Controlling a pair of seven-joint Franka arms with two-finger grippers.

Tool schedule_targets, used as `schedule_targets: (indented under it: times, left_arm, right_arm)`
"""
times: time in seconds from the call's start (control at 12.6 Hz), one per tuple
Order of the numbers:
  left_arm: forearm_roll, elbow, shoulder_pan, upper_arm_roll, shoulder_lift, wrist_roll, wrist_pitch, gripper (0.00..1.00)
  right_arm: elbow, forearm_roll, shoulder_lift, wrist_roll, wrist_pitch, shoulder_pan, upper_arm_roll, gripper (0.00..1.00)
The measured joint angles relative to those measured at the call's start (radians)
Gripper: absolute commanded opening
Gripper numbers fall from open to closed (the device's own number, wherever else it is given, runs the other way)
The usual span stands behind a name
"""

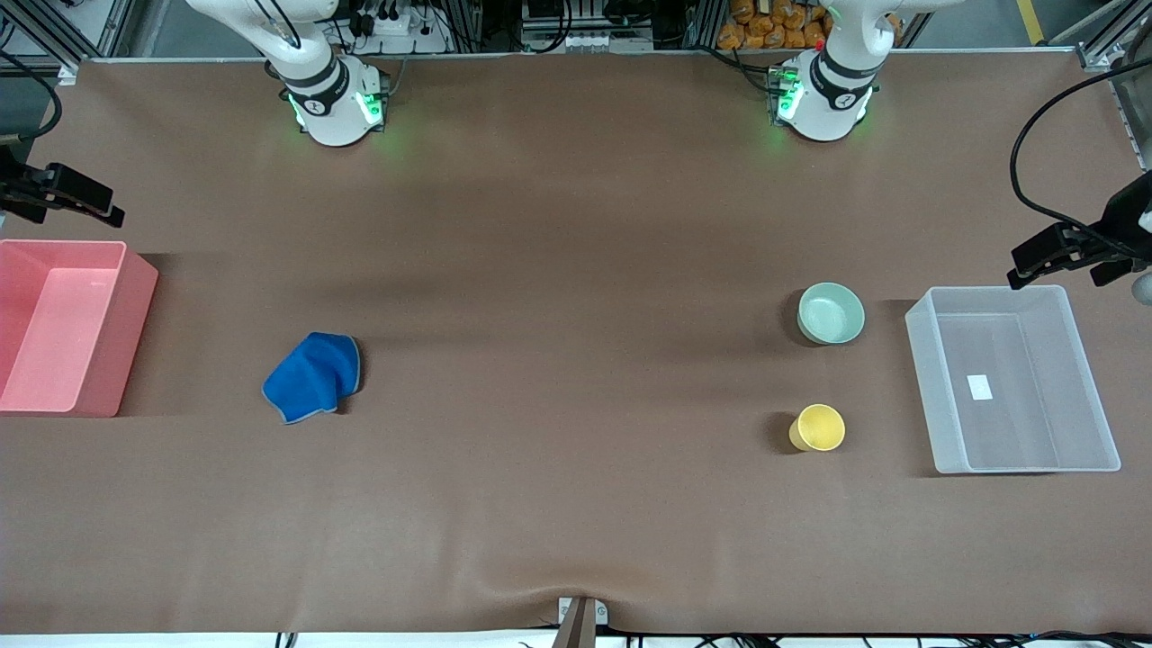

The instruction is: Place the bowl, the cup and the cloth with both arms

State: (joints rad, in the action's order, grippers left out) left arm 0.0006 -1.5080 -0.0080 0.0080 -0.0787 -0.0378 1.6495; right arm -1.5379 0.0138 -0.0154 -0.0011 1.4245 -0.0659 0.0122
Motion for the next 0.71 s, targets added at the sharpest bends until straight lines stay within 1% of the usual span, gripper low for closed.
schedule_targets:
  times: [0.71]
  left_arm:
    - [-0.001, -0.001, 0.0, 0.0, -0.012, 0.0, -0.001, 1.0]
  right_arm:
    - [-0.001, 0.0, 0.0, 0.0, -0.026, 0.0, 0.0, 1.0]
